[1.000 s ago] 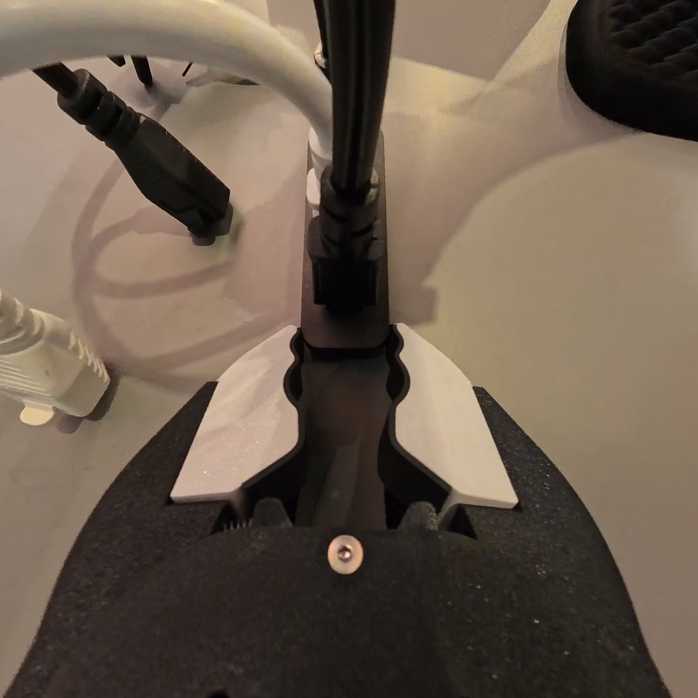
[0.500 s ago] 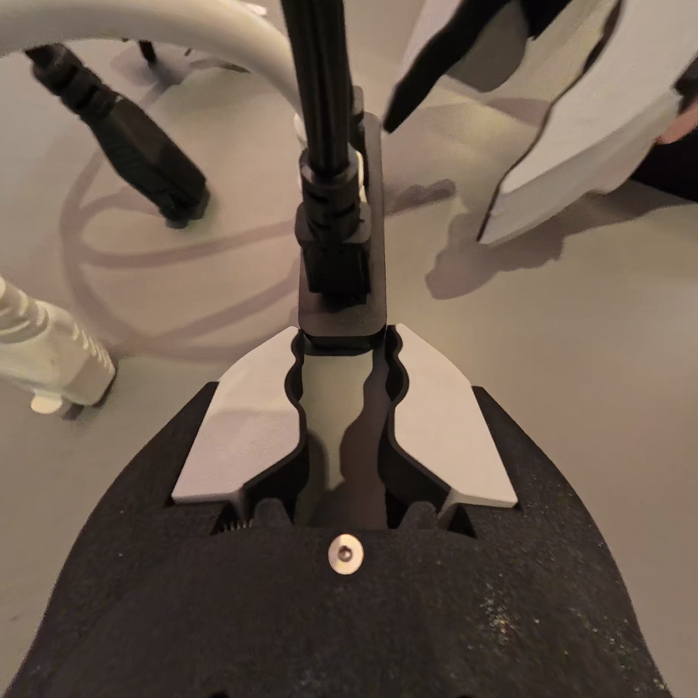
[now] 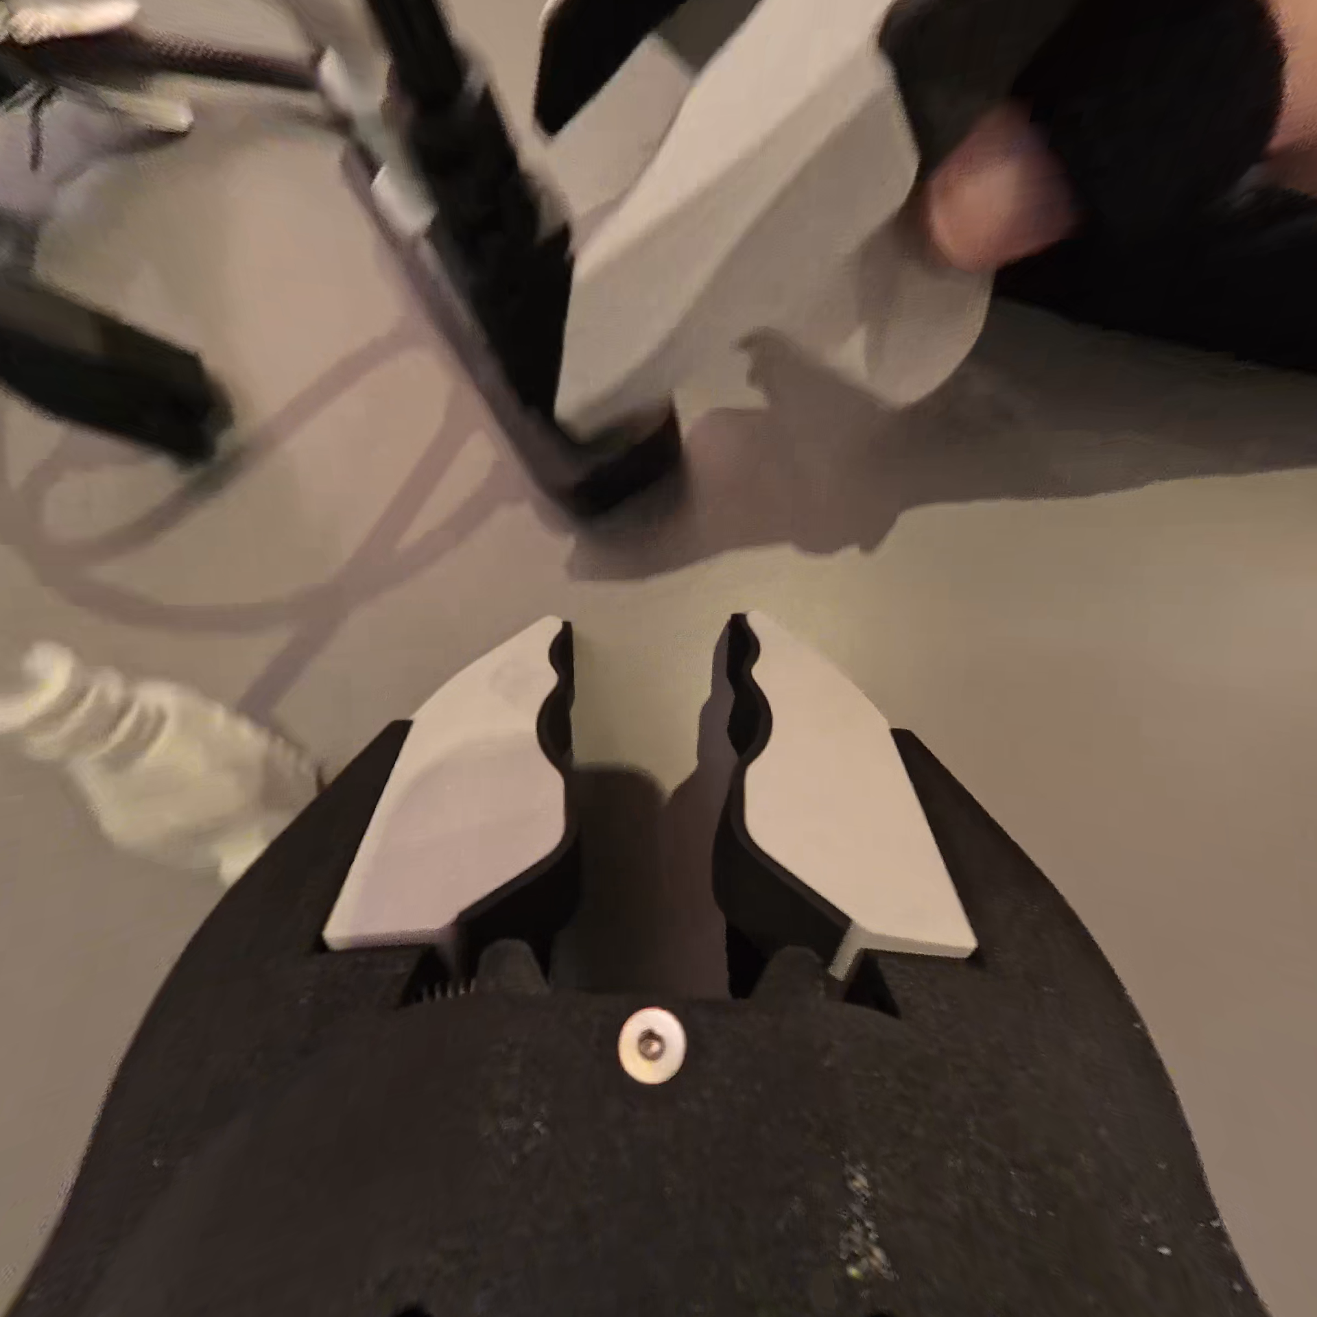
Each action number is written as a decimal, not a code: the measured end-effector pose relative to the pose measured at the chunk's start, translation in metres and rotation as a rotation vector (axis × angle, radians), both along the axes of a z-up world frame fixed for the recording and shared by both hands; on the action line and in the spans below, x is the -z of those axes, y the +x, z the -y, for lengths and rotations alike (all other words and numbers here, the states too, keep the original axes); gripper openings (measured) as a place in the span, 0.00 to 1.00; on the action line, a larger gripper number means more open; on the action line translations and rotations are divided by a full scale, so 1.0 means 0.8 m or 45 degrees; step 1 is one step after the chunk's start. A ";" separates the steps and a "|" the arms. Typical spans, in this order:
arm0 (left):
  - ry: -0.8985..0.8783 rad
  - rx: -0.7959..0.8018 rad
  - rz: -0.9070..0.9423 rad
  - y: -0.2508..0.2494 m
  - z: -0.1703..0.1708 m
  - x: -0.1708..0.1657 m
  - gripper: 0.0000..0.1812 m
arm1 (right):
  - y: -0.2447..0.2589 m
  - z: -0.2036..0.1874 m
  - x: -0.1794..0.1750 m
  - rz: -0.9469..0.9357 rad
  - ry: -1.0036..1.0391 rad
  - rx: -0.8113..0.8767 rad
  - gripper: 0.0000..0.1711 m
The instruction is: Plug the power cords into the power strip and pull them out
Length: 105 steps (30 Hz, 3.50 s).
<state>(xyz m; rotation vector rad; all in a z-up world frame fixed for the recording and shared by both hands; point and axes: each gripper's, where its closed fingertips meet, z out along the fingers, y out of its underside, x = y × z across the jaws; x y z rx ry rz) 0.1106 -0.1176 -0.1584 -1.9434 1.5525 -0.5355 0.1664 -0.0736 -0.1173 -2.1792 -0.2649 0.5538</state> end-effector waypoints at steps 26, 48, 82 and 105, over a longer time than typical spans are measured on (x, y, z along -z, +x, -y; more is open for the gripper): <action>0.250 -0.270 0.618 -0.192 -0.020 -0.193 0.21 | 0.001 0.008 0.045 0.477 -0.178 -0.438 0.41; 0.012 0.490 -0.075 -0.040 -0.070 -0.025 0.36 | -0.075 -0.001 0.032 0.312 0.350 -1.566 0.30; -0.175 0.459 0.153 -0.032 -0.064 -0.010 0.25 | -0.049 0.001 -0.039 0.909 -0.194 -1.397 0.10; -0.081 0.495 0.117 -0.032 -0.061 -0.005 0.25 | -0.046 0.008 -0.026 1.023 -0.334 -1.356 0.10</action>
